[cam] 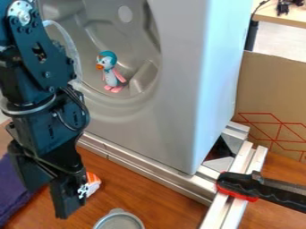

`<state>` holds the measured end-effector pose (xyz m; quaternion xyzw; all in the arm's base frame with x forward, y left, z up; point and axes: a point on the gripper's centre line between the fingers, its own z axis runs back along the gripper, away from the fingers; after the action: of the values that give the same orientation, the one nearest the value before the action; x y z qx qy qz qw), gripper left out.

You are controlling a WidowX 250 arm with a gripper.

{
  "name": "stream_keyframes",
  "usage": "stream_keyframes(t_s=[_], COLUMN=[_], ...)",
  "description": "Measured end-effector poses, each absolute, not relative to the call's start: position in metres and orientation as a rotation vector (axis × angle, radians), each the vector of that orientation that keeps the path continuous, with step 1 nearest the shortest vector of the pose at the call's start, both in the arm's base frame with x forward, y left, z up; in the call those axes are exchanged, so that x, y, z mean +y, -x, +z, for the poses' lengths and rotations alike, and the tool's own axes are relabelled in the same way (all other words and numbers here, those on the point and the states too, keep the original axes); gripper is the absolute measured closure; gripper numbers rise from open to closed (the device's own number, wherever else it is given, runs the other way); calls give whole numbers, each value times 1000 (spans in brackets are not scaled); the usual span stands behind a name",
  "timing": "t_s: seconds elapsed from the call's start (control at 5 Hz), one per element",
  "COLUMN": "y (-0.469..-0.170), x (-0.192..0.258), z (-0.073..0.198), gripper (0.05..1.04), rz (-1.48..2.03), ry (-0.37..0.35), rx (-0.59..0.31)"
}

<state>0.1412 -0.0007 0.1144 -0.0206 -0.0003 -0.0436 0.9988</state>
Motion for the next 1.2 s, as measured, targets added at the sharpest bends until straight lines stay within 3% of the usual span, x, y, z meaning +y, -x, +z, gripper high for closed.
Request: stream_keyframes(t_s=[0.2, 0.8, 1.2], y=[-139, -128, -122], x=[-1, -29, -34], z=[112, 53, 34], gripper=[83, 83, 83], rz=[-85, -115, -120], ry=[42, 46, 40], rx=[9, 175, 264])
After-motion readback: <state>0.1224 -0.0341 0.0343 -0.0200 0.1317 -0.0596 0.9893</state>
